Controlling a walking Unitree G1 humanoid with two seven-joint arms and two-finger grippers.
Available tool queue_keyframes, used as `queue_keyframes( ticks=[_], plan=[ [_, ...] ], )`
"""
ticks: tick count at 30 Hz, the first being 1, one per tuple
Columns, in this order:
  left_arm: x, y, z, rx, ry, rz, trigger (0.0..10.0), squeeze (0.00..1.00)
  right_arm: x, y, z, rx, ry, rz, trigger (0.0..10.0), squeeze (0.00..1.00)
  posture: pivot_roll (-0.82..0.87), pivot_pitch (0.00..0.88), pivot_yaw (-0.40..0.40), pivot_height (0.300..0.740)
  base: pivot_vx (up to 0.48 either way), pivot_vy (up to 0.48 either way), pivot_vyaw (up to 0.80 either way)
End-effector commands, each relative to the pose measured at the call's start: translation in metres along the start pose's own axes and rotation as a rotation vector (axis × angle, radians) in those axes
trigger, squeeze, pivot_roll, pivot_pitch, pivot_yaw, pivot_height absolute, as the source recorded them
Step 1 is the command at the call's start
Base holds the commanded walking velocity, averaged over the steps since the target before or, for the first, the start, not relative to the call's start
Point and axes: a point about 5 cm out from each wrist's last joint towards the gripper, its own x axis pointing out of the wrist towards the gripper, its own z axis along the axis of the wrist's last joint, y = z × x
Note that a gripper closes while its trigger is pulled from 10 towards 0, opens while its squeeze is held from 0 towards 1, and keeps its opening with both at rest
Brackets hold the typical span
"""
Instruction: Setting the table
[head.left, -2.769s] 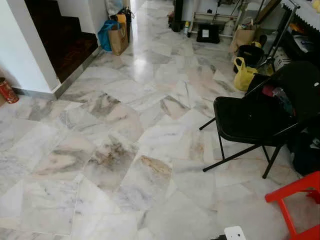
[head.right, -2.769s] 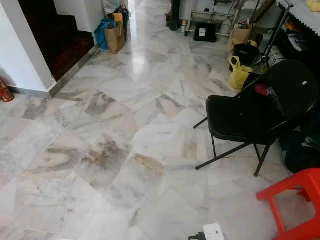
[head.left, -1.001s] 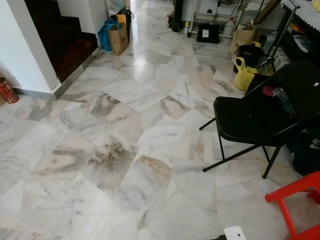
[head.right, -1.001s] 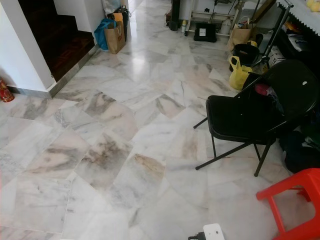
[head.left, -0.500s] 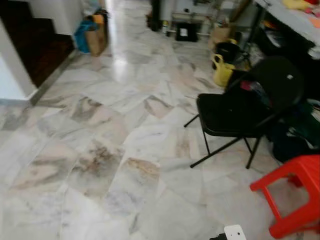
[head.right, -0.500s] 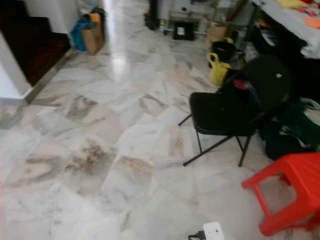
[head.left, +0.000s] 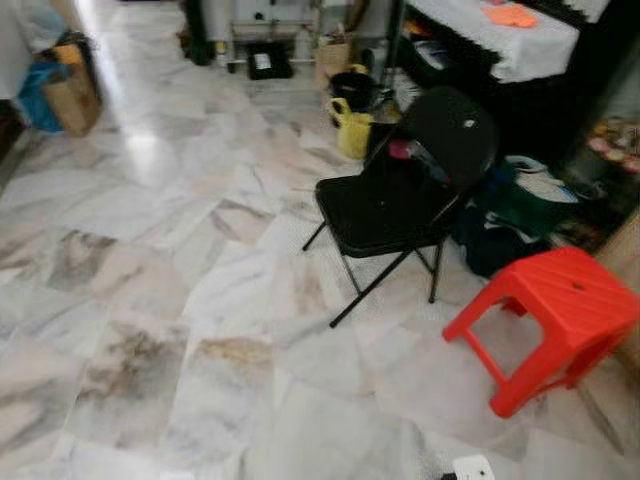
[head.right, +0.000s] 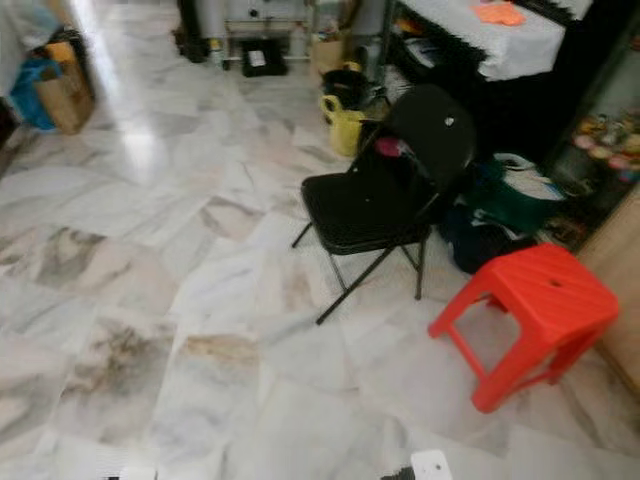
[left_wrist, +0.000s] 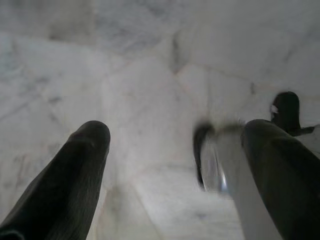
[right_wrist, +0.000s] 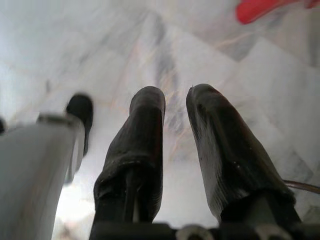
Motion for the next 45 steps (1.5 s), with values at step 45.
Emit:
queue_keyframes(
  ticks=[45],
  plan=[
    [-0.002,-0.04,-0.011,-0.131,0.072,-0.036,10.0,0.0,0.003,0.058,0.042,0.376,-0.026,0.159,10.0,0.0,0.1,0.0,0.043,0.74,0.0,0.0,-0.78]
  ],
)
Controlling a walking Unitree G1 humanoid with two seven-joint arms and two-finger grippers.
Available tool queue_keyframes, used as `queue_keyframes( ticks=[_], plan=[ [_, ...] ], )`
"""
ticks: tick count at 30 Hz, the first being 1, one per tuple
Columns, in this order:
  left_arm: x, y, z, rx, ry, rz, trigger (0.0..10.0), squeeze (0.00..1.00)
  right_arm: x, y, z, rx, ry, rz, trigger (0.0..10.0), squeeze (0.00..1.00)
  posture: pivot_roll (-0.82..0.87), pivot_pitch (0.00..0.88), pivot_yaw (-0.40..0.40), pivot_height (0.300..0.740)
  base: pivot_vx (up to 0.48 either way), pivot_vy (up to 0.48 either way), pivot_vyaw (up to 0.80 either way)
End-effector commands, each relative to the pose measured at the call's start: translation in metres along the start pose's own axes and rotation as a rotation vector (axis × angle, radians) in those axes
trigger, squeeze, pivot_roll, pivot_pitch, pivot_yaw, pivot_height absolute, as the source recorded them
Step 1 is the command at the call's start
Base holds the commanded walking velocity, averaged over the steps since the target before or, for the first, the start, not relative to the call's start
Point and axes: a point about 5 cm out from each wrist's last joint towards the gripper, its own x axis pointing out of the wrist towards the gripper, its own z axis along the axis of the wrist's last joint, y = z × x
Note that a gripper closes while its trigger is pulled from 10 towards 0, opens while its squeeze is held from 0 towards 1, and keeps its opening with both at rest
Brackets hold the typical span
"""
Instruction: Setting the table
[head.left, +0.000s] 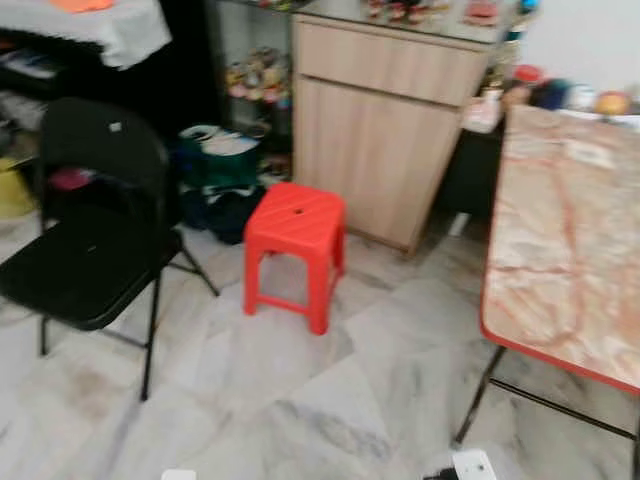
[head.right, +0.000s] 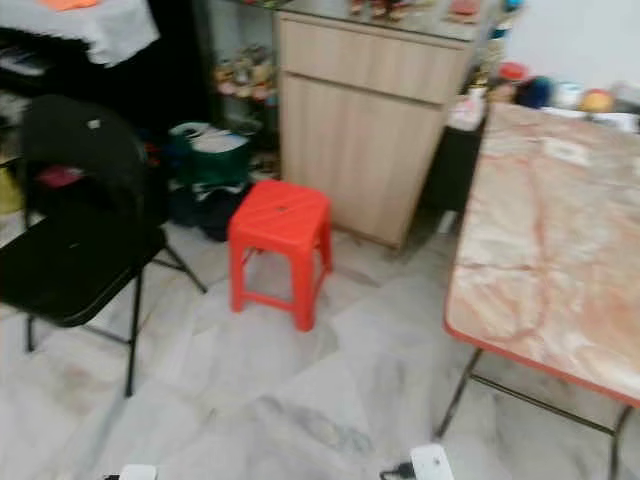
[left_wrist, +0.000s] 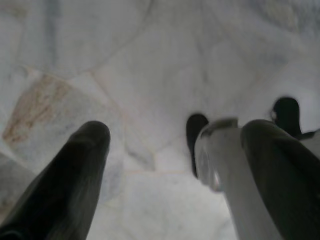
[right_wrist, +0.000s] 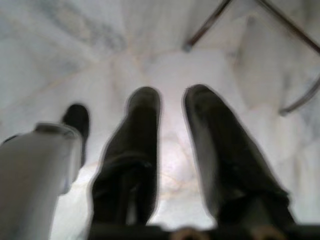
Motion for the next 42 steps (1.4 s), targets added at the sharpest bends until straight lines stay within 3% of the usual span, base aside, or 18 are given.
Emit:
queue_keyframes(
  ticks=[1,11,19,25,33,42],
  plan=[
    [-0.003,-0.042,-0.012,-0.136,0.076,-0.04,10.0,0.0,0.004,0.055,0.04,0.375,-0.019,0.152,10.0,0.0,0.1,0.0,0.043,0.74,0.0,0.0,-0.78],
    [-0.003,-0.044,-0.013,-0.108,0.076,-0.06,10.0,0.0,0.003,0.056,0.034,0.367,-0.008,0.149,10.0,0.0,0.07,0.0,0.055,0.74,0.0,0.0,-0.78],
    [-0.01,-0.045,-0.037,-0.148,0.122,-0.072,10.0,0.0,-0.001,0.055,0.011,0.349,0.033,0.134,10.0,0.0,0.06,0.001,0.042,0.74,0.0,0.0,-0.23],
    [-0.014,-0.046,-0.046,-0.134,0.133,-0.08,10.0,0.0,-0.005,0.052,-0.006,0.378,0.042,0.111,10.0,0.0,0.05,0.052,0.036,0.74,0.0,0.0,0.0],
    [-0.017,-0.052,-0.052,-0.129,0.136,-0.094,10.0,0.0,-0.006,0.045,-0.013,0.374,0.048,0.09,10.0,0.0,0.04,0.114,0.008,0.74,0.0,0.0,0.0],
    [-0.021,-0.05,-0.061,-0.162,0.162,-0.079,10.0,0.0,-0.007,0.047,-0.014,0.32,0.056,0.138,10.0,0.0,0.04,0.154,-0.003,0.74,0.0,0.0,-0.8]
  ],
)
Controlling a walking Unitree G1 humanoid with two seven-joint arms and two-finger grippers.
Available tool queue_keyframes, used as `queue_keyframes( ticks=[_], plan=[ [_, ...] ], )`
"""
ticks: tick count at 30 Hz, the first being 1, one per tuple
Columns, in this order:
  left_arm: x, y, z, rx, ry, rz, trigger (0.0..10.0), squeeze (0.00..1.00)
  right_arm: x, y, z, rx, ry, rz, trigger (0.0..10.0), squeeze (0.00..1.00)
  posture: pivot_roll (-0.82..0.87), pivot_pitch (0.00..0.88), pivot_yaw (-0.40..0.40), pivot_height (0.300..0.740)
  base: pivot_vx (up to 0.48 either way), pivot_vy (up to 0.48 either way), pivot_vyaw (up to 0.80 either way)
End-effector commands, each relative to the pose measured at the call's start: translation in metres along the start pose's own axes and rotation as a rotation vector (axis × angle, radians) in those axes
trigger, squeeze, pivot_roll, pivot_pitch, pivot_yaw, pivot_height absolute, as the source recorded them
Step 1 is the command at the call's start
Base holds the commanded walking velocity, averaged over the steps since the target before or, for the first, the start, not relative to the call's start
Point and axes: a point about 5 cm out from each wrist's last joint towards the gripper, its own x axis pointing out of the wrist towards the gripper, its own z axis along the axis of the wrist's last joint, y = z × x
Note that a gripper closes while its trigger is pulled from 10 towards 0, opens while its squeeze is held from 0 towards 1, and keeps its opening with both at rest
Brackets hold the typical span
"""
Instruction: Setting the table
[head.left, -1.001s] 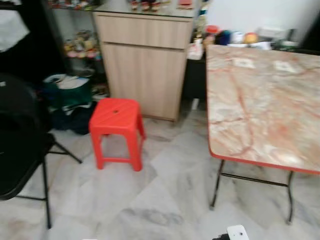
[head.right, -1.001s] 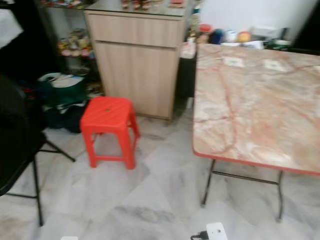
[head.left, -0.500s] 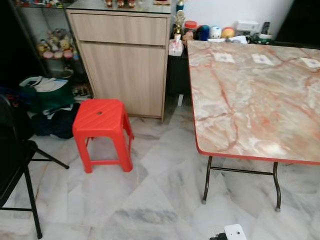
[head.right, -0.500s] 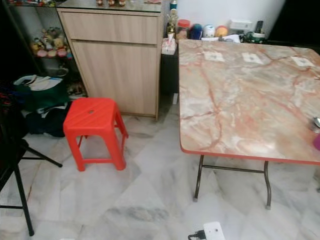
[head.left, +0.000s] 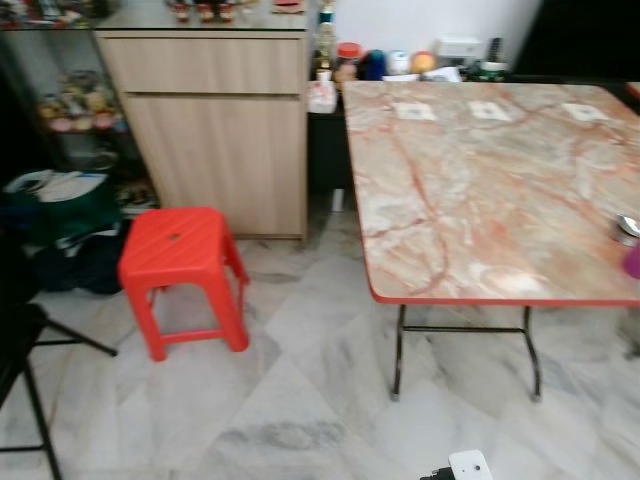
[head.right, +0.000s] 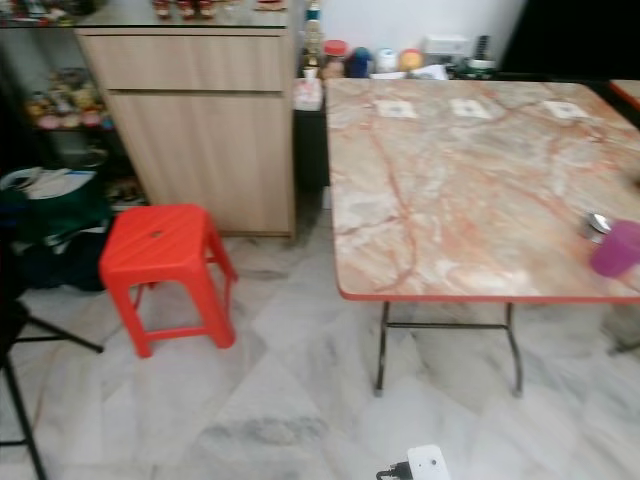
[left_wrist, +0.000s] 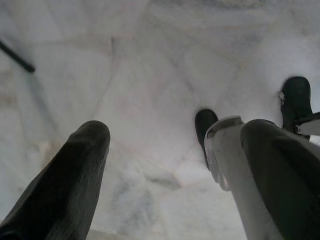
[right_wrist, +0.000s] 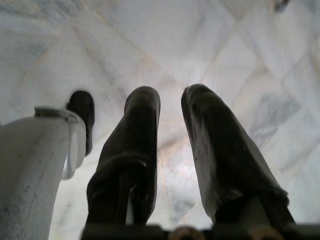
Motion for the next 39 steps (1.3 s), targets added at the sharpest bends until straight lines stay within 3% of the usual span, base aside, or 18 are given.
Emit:
queue_keyframes(
  ticks=[1,12,39],
  plan=[
    [-0.0169,-0.0514,-0.0518,-0.155,0.13,-0.086,10.0,0.0,-0.0049,0.047,-0.0065,0.315,0.029,0.144,10.0,0.0,0.04,0.16,0.0,0.74,0.0,0.0,-0.61],
    [-0.0162,-0.0478,-0.0509,-0.125,0.124,-0.083,10.0,0.0,-0.0059,0.0495,-0.0069,0.396,0.017,0.085,10.0,0.0,0.04,0.147,0.012,0.74,0.0,-0.113,0.0],
    [-0.0155,-0.0476,-0.049,-0.133,0.121,-0.088,10.0,0.0,-0.0053,0.0506,-0.0045,0.382,0.014,0.102,10.0,0.0,0.05,0.117,0.016,0.74,0.0,-0.41,0.0]
  ],
)
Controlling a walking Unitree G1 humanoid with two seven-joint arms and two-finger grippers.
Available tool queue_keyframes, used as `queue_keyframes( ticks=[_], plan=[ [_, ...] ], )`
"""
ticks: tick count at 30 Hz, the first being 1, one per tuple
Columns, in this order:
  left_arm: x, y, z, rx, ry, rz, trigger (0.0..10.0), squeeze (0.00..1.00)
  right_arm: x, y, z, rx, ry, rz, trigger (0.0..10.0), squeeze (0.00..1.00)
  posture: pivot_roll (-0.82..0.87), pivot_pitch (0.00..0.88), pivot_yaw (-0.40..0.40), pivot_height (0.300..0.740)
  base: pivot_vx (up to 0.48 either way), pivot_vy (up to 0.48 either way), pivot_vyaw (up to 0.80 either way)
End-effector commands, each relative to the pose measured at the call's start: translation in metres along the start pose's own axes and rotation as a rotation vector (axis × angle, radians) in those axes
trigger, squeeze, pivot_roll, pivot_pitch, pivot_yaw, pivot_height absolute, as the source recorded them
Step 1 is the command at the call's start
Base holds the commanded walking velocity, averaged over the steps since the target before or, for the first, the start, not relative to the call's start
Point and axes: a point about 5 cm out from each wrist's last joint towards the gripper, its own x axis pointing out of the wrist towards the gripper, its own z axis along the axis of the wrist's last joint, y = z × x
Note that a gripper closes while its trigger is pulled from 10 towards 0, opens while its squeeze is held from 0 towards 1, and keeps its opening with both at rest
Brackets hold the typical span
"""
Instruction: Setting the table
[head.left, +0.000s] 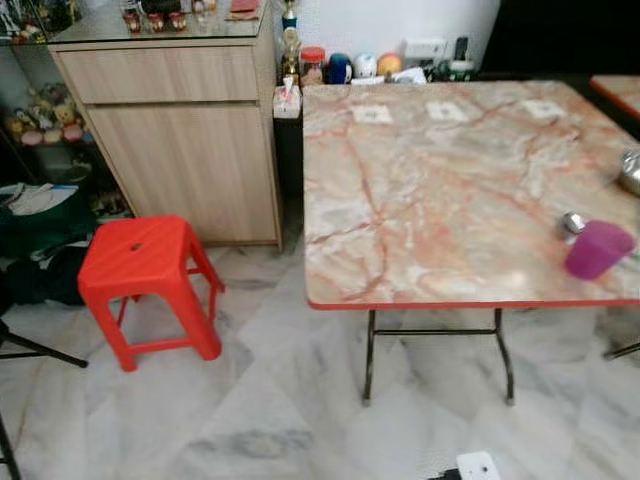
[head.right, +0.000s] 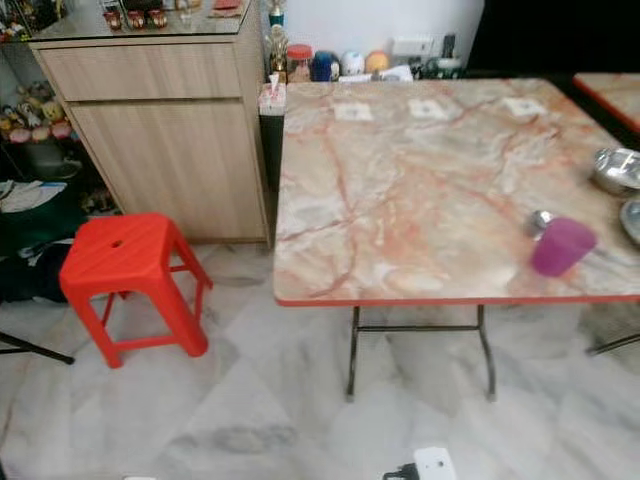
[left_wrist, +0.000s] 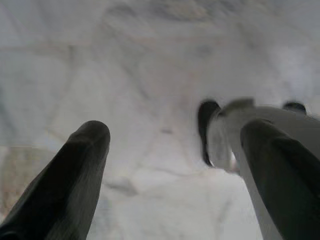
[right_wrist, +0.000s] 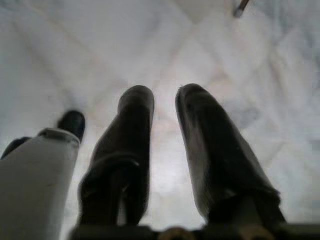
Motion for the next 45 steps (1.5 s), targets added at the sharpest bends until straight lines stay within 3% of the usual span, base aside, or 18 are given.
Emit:
queue_keyframes(
  ticks=[1,36,45],
  plan=[
    [-0.0152,-0.0462,-0.0487,-0.135,0.119,-0.083,10.0,0.0,-0.0053,0.0504,-0.0047,0.382,0.016,0.102,10.0,0.0,0.04,0.118,0.015,0.74,0.0,-0.424,0.0],
    [-0.0144,-0.0471,-0.0461,-0.154,0.113,-0.085,10.0,0.0,-0.0044,0.0486,-0.0019,0.384,0.012,0.089,10.0,0.0,0.04,0.132,0.01,0.74,0.0,-0.421,0.0],
    [-0.0143,-0.0461,-0.0463,-0.164,0.114,-0.076,10.0,0.0,-0.0045,0.0495,-0.0016,0.391,0.012,0.087,10.0,0.0,0.04,0.131,0.012,0.74,0.0,0.0,0.0]
  ],
)
